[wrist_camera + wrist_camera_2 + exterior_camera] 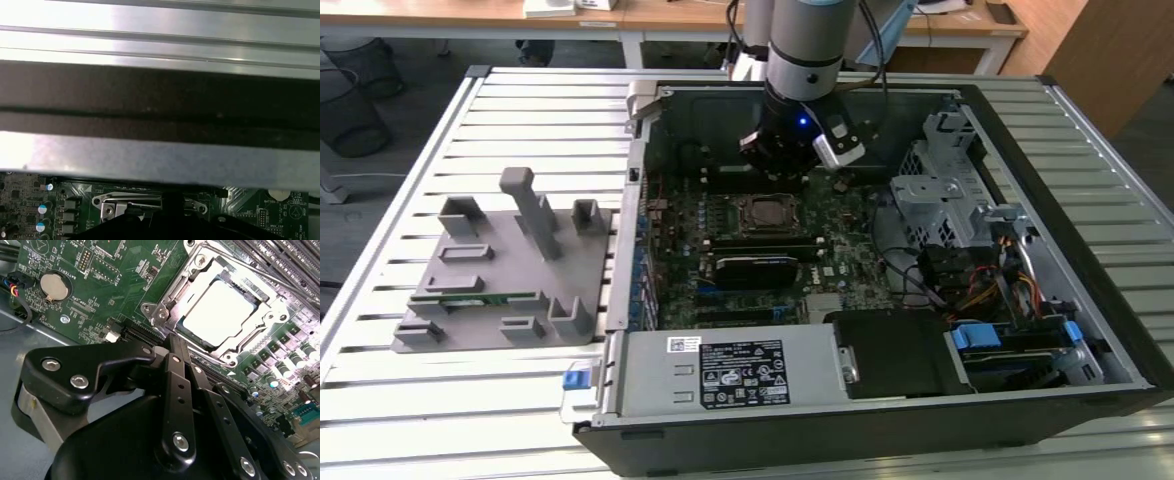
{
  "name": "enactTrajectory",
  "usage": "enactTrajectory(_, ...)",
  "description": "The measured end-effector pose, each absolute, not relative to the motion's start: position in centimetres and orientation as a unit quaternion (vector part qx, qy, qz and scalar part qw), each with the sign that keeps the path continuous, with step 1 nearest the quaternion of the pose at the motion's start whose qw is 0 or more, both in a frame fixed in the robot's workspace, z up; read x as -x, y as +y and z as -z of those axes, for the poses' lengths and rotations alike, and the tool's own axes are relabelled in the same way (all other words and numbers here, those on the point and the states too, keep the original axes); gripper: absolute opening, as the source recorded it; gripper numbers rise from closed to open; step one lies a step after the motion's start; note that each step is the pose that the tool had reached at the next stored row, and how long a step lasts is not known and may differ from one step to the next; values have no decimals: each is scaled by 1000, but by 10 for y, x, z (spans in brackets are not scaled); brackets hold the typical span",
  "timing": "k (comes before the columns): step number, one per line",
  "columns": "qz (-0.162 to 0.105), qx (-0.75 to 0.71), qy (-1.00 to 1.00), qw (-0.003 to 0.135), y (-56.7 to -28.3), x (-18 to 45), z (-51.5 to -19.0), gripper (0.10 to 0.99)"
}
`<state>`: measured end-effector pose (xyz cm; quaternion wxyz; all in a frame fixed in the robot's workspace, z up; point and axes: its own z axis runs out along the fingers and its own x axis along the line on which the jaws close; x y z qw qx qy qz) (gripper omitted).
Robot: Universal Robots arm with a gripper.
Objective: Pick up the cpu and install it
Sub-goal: 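Install the first cpu locking lever, then install the second cpu locking lever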
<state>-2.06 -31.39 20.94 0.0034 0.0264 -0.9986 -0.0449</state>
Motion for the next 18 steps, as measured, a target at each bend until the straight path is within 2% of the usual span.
enactTrajectory(18,45,-26,-999,3,-324,20,-209,106)
